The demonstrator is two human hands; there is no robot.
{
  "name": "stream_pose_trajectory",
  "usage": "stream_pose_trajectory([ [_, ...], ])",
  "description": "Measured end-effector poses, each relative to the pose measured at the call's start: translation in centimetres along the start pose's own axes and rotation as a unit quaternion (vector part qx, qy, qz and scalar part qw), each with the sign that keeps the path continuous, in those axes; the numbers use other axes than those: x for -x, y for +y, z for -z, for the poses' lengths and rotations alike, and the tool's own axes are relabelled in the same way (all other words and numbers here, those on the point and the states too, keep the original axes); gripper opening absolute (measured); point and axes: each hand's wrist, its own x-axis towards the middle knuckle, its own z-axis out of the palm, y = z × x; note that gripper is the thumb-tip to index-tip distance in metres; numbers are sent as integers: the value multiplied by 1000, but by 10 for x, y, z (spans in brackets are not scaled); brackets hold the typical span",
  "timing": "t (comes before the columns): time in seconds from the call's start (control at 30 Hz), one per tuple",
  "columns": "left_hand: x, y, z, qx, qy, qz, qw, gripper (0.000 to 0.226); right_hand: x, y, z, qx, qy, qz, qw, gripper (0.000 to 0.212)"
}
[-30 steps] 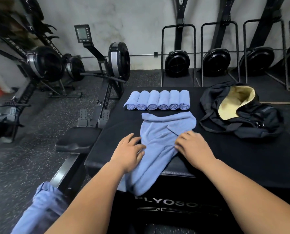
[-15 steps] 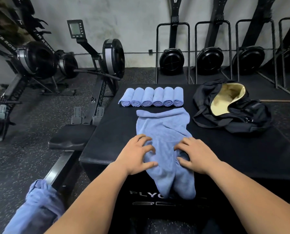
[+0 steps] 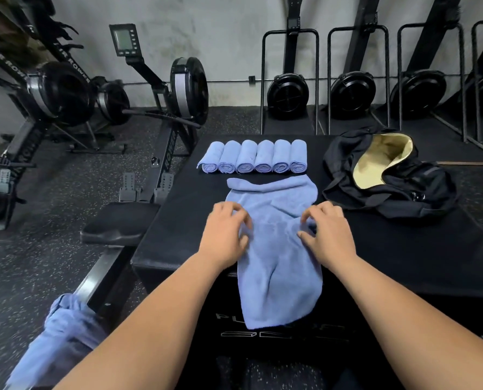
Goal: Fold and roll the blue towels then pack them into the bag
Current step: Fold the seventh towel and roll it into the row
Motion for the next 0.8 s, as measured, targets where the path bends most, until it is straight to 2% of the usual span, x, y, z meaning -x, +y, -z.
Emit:
stream_pose_trajectory([
  [0.07, 14, 4, -8, 31, -60, -81, 994, 12, 11, 3, -4, 50, -34, 95, 994, 14],
  [0.13, 32, 0, -14, 23, -85, -133, 987, 21, 23, 11, -4, 51, -74, 138, 986, 22],
  [0.23, 48, -14, -14, -18, -64, -160, 985, 41, 39, 30, 1, 37, -90, 170, 981, 40],
  [0.33, 51, -20, -11, -27, -36, -163, 986, 35, 45, 37, 14, 53, -93, 213, 971, 37],
  [0.4, 47, -20, -12, -32, -15, -155, 987, 30, 39, 36, 15, 70, -80, 235, 966, 22],
  [0.47, 36, -21, -13, -18, 9, -111, 994, 32, 27, 34, 11, 68, -82, 220, 970, 16],
  [0.53, 17, -21, -10, 27, 52, -22, 998, 34, 9, 26, 12, -10, -90, 119, 989, 16],
  [0.6, -4, -21, -2, 71, 64, 85, 992, 30, -7, 20, 15, -111, -70, 6, 991, 20],
  [0.63, -11, -20, 1, 71, 59, 119, 989, 24, -11, 15, 17, -134, -55, -11, 989, 20],
  [0.7, -15, -22, 4, 6, 65, 108, 992, 14, -7, 5, 18, -115, -63, 34, 991, 15],
  [0.8, 1, -31, -3, -30, 22, 5, 999, 21, 17, 1, 6, -8, -120, 168, 978, 43],
])
